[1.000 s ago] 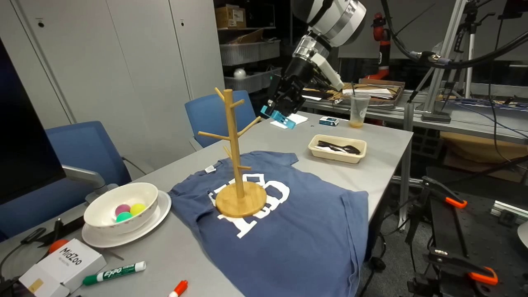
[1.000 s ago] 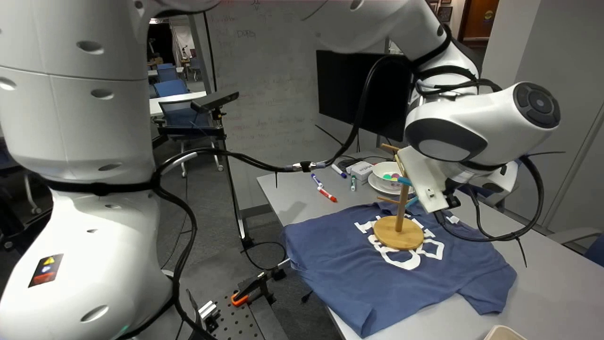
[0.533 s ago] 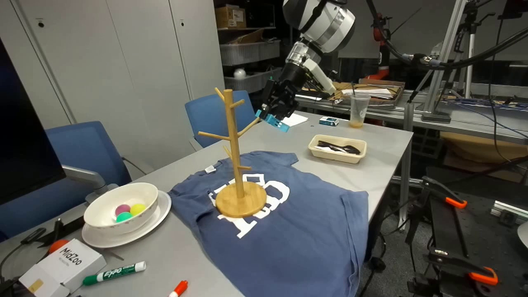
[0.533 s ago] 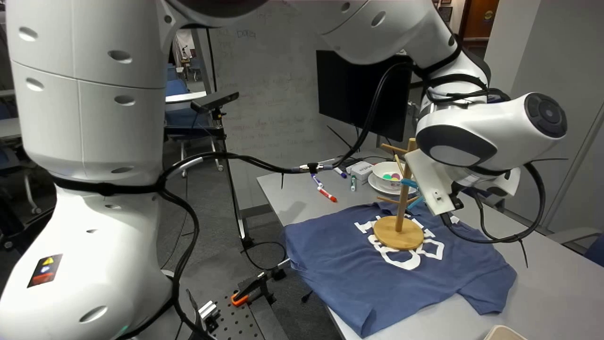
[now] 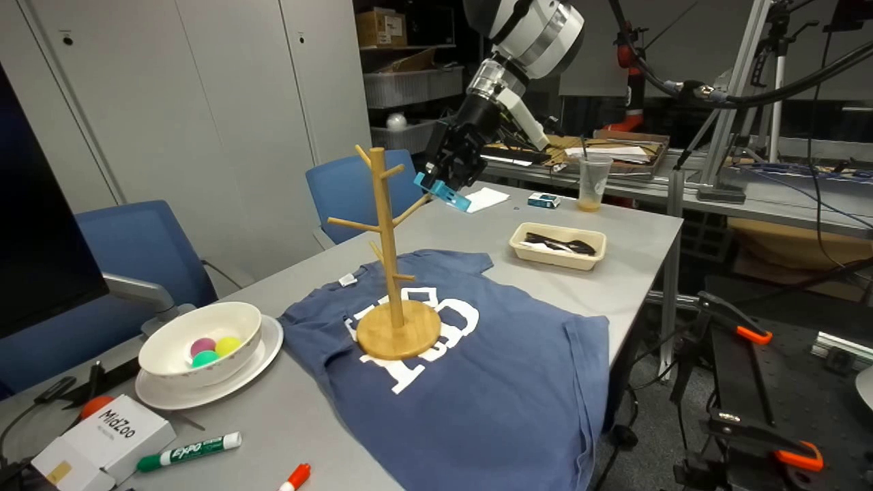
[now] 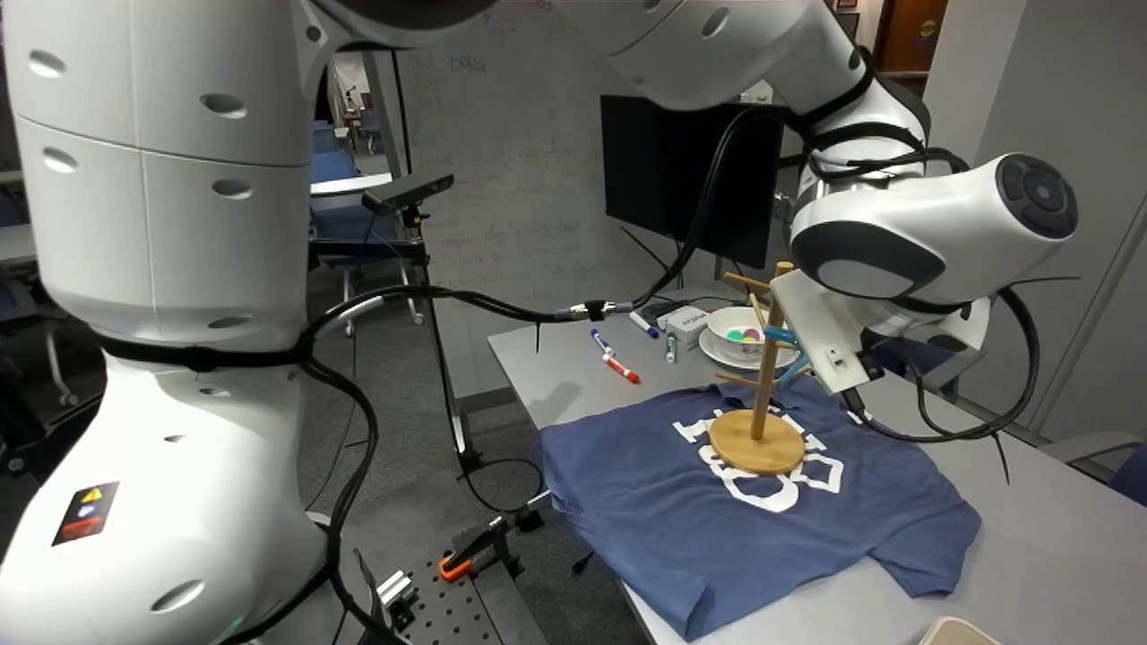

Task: Hang the peg on the stand

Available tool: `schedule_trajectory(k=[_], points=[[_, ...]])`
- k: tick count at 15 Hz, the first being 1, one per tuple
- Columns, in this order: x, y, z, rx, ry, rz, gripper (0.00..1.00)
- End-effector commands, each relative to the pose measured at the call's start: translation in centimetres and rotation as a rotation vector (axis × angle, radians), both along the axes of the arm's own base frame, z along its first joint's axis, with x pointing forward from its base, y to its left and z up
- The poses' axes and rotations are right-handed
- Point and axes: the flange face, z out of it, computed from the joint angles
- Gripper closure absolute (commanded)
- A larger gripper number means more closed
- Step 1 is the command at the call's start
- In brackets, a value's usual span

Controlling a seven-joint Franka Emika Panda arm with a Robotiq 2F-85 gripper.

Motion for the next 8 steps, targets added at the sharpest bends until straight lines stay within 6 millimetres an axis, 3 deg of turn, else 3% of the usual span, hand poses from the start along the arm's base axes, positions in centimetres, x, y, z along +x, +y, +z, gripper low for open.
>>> schedule_trajectory(k=[1, 8], points=[[-0.04, 0.96, 0.83, 0.024, -0.025, 0.035, 0.64], [-0.98, 1.34, 1.07, 0.015, -0.018, 0.032, 0.64]])
